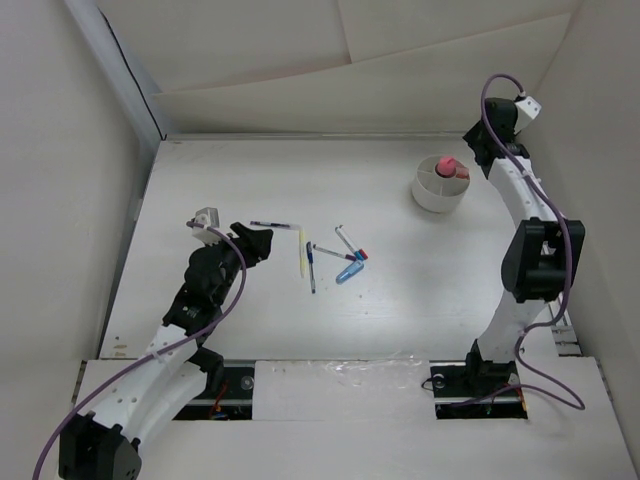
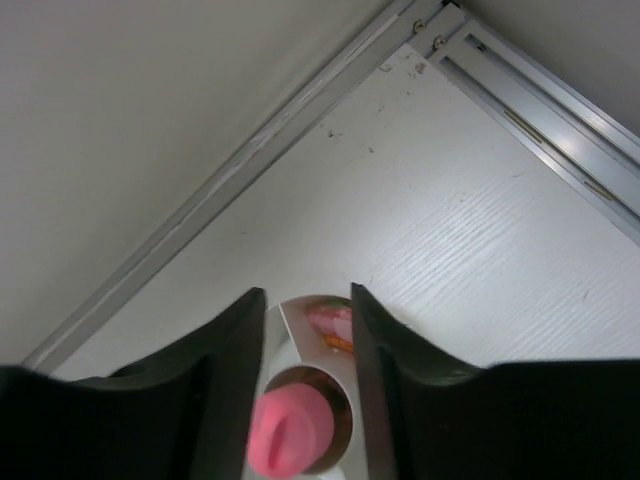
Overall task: Sort the stationery into containers
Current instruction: Place the stationery in the storage box, then move the stationery to the center of the board.
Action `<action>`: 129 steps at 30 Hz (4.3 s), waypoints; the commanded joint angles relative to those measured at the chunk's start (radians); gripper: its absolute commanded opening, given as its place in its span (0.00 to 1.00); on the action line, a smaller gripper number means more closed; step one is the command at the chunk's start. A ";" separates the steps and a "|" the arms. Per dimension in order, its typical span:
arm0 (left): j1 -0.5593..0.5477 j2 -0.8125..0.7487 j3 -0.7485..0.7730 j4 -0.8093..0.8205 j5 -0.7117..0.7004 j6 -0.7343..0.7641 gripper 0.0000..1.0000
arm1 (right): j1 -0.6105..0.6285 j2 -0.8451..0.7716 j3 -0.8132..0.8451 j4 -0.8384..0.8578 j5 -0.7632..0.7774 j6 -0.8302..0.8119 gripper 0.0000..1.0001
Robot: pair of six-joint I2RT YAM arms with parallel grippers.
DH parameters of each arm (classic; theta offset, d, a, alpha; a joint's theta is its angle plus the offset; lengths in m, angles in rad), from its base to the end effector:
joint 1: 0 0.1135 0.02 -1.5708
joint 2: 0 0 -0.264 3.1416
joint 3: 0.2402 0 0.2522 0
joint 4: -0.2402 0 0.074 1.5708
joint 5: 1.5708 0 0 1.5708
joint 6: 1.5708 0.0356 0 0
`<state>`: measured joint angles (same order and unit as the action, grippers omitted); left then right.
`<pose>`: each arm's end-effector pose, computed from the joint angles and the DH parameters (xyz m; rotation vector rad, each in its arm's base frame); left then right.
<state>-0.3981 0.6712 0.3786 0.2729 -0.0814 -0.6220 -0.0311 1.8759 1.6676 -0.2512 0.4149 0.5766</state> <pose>0.1621 -0.0650 0.2623 -0.2479 1.6198 -0.7256 0.4462 -0.0282 0.3261 0.8362 1.8051 -0.0699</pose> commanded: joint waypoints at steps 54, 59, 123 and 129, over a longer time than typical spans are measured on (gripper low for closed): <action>-0.004 -0.038 0.042 0.043 0.028 -0.002 0.54 | 0.718 -0.141 -0.612 -0.007 -0.294 0.134 0.61; -0.004 -0.038 0.042 0.043 0.028 -0.002 0.54 | 0.718 -0.112 -0.592 -0.028 -0.245 0.125 0.56; -0.004 -0.047 0.032 0.043 0.037 -0.012 0.54 | 0.803 -0.138 -0.632 -0.131 -0.107 0.163 0.66; -0.004 -0.047 0.032 0.043 0.037 -0.012 0.54 | 0.803 -0.175 -0.661 -0.161 -0.097 0.163 0.67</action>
<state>-0.3981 0.6392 0.3786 0.2729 -0.0555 -0.6296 0.7616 1.7355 1.0294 -0.3634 0.3149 0.7231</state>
